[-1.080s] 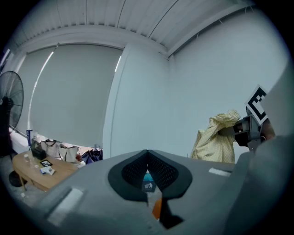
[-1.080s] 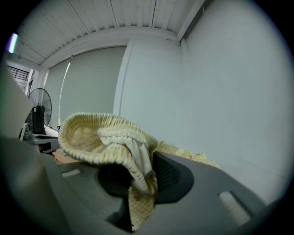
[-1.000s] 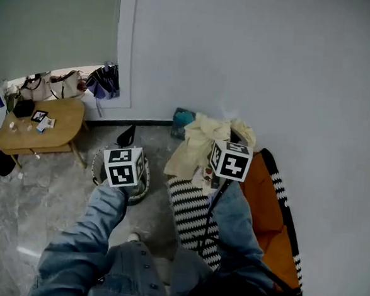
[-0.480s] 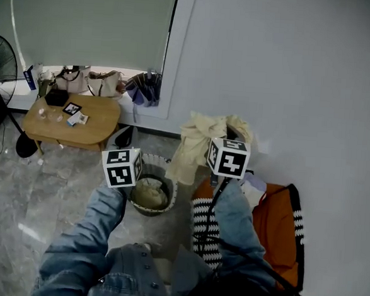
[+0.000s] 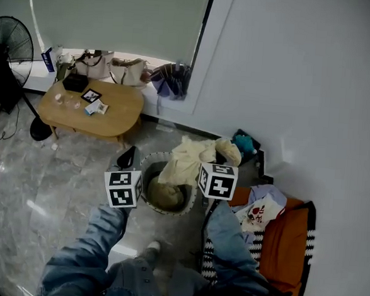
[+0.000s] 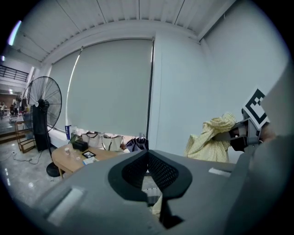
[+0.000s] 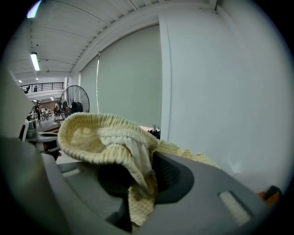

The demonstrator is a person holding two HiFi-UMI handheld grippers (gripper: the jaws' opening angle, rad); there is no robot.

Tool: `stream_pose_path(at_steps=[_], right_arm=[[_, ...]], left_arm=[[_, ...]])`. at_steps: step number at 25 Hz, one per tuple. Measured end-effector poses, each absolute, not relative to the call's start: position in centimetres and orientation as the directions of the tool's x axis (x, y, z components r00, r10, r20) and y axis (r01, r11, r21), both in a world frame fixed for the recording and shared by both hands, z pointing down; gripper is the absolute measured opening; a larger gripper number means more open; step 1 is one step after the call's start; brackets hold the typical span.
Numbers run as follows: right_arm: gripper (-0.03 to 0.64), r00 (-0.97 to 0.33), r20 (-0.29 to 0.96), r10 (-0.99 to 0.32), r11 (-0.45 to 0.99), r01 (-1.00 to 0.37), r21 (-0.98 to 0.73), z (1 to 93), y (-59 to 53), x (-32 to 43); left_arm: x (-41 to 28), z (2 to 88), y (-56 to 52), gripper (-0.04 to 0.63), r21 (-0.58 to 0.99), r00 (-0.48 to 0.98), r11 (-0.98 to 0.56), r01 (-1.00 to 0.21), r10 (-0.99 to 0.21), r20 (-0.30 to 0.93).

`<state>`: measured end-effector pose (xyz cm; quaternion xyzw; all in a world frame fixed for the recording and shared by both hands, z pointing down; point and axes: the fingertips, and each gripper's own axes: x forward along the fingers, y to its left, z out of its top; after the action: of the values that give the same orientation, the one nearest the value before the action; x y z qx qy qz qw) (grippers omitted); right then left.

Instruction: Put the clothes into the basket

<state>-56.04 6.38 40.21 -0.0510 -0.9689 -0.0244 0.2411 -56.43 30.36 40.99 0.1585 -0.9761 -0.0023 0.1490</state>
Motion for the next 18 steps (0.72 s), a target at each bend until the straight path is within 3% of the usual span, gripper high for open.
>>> stream_pose_path(at_steps=[18], right_arm=[[0.132,-0.580,0.801,0.147,0.986,0.149,-0.073,68.3,12.0,-60.2]], left_arm=[[-59.4,62.0,33.6,0.010,0.145,-0.766,0.952,-0.271,-0.304,0.566]])
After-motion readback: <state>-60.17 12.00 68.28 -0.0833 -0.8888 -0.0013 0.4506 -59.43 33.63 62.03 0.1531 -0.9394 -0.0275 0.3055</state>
